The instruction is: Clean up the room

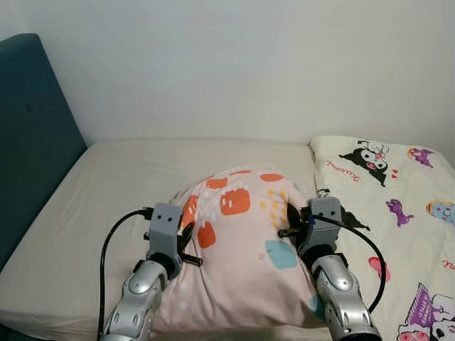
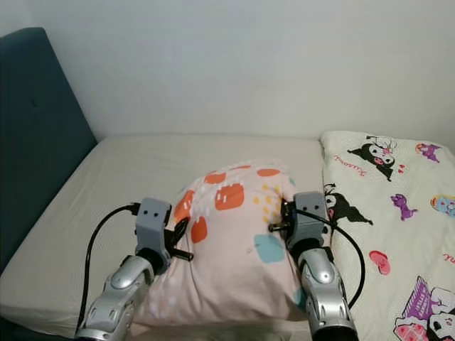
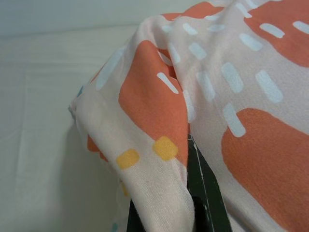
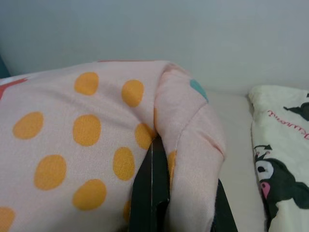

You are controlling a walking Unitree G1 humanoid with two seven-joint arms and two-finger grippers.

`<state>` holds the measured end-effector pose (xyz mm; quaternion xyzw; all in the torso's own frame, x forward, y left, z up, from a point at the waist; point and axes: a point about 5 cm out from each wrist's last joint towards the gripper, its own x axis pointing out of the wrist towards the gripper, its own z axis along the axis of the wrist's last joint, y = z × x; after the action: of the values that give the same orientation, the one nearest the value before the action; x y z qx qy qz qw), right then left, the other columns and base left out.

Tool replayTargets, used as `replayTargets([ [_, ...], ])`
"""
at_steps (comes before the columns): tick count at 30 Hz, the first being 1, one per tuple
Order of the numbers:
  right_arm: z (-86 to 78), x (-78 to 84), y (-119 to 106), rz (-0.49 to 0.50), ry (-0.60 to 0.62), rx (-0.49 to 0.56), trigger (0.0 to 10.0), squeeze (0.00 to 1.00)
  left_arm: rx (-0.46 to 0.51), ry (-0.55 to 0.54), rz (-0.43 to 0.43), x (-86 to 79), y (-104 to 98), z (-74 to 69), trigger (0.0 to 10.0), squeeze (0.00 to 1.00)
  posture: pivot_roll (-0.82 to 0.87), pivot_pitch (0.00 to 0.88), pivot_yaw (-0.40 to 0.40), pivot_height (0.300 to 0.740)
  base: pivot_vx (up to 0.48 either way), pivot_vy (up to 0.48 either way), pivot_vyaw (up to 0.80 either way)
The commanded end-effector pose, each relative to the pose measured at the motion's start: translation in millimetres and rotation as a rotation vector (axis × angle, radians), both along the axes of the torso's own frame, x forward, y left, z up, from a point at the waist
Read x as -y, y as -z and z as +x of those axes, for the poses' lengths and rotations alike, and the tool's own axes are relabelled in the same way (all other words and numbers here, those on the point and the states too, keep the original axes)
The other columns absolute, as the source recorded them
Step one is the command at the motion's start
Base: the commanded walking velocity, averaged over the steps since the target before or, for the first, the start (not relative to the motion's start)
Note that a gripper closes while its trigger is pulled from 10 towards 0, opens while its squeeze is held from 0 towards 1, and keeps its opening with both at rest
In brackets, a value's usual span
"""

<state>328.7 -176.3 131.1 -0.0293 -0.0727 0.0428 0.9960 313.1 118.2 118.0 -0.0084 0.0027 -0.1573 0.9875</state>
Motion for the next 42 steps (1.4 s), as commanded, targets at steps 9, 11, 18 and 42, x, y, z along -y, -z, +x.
replayTargets([
  [9,-1.9,2.8,-6,0.014,0.023,0.060,10.0,0.00,0.032,-0.002,-0.013,-0.8,-5,1.2,10.0,0.00,0.02,0.100,0.007,0.740,0.000,0.000,0.00],
  [11,-2.0,2.4,-5,0.015,0.023,0.058,10.0,0.00,0.030,0.001,-0.018,-0.6,-5,1.5,10.0,0.00,0.02,0.098,0.007,0.740,0.000,0.000,0.00],
  [18,-2.5,2.4,-5,0.016,0.019,0.056,10.0,0.00,0.026,-0.030,-0.037,-4.2,-4,2.7,10.0,0.00,0.02,0.100,0.008,0.740,0.271,0.000,0.00],
  [42,-4.7,1.9,-1,0.021,0.015,0.040,10.0,0.00,0.032,0.002,0.005,-4.8,-2,-0.6,10.0,0.00,0.02,0.119,0.010,0.740,0.019,0.000,0.00],
])
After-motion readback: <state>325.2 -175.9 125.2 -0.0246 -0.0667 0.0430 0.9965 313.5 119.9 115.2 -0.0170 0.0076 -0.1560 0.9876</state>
